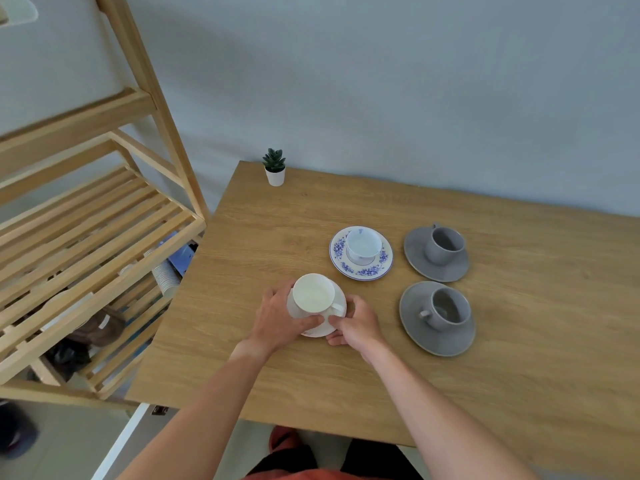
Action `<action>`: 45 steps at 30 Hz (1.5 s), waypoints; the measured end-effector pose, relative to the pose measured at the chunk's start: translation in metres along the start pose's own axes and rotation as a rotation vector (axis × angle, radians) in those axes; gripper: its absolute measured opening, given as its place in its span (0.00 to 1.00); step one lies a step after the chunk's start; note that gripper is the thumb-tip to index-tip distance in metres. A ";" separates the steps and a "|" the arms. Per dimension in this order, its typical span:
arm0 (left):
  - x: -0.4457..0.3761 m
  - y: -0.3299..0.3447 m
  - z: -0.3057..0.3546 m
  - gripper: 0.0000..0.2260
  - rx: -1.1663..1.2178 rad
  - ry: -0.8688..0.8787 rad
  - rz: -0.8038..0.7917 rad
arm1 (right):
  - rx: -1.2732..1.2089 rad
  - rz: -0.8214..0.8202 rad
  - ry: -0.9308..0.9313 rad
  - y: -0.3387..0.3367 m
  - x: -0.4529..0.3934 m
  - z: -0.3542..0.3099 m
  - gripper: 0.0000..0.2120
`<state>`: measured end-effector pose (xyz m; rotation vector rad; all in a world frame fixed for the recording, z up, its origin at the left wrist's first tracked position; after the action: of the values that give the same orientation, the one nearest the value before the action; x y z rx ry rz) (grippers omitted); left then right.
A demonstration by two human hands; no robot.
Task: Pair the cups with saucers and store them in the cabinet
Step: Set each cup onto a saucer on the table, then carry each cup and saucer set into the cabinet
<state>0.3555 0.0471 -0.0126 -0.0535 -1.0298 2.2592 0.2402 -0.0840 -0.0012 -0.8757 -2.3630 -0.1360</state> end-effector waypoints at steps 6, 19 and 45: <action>0.011 0.003 0.004 0.42 0.005 0.075 0.073 | -0.093 0.054 -0.020 0.000 0.010 0.005 0.16; 0.125 0.053 0.011 0.40 0.034 0.059 0.117 | -0.094 0.078 -0.057 -0.043 0.103 0.076 0.17; 0.334 0.173 -0.139 0.36 0.127 -0.216 0.039 | 0.130 -0.059 0.108 -0.023 0.182 0.322 0.27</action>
<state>0.0383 0.2466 -0.1552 0.2311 -0.9981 2.3999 -0.0463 0.0939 -0.1548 -0.7189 -2.2705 -0.0516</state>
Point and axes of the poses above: each hand's wrist, its own x-axis away from the middle knuckle, its own y-axis out of the palm, z = x × y, the point moved 3 cm from there along -x, towards the middle knuckle, and after that the axes turned 5 degrees about -x, right-handed, at the moved point
